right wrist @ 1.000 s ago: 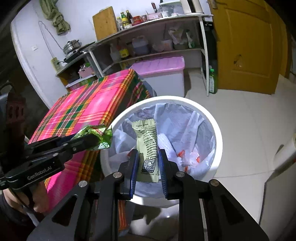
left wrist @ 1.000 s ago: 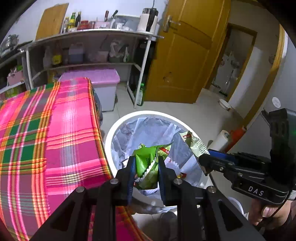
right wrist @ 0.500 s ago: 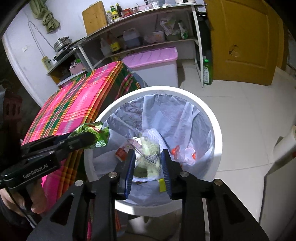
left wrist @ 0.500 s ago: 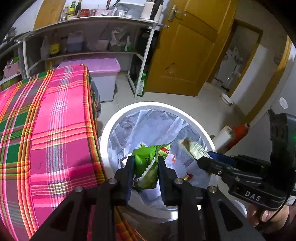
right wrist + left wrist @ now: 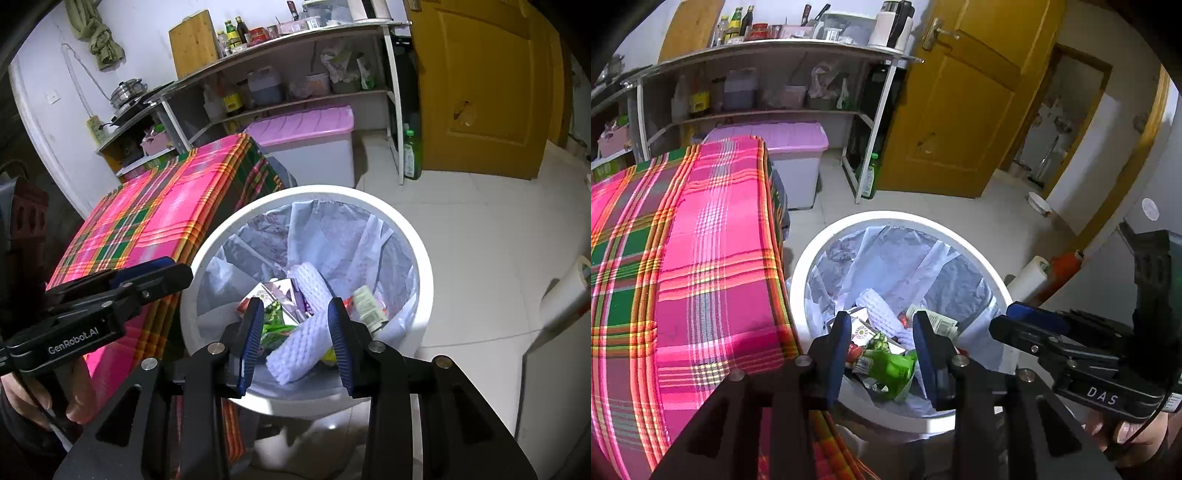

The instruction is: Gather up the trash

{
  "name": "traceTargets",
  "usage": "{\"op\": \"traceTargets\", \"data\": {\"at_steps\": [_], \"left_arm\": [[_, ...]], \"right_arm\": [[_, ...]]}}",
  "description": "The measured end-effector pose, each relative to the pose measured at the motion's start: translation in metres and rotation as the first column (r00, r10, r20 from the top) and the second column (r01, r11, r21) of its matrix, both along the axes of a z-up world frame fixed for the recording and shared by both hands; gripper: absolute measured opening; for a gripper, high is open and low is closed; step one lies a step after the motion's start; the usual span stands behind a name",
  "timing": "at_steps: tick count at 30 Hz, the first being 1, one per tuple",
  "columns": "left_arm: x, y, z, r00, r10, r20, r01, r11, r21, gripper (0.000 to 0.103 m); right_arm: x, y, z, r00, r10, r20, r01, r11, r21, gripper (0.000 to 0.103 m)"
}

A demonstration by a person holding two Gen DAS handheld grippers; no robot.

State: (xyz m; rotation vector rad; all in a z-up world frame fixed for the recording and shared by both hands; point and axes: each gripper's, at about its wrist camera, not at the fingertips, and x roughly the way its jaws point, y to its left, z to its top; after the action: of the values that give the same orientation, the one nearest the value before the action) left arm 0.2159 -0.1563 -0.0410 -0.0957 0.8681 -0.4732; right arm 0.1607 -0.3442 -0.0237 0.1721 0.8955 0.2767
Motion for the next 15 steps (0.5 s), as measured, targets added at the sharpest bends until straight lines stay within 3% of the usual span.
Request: {"op": "traceTargets", "data": {"at_steps": [15], "left_arm": [[-0.060, 0.013, 0.031, 0.995, 0.013, 0.102, -0.014, 1.000, 0.010, 0.035]], "right_arm": [[-0.051, 0.021, 0.037, 0.995, 0.030, 0.099, -0.028, 0.999, -0.016, 0.039]]}}
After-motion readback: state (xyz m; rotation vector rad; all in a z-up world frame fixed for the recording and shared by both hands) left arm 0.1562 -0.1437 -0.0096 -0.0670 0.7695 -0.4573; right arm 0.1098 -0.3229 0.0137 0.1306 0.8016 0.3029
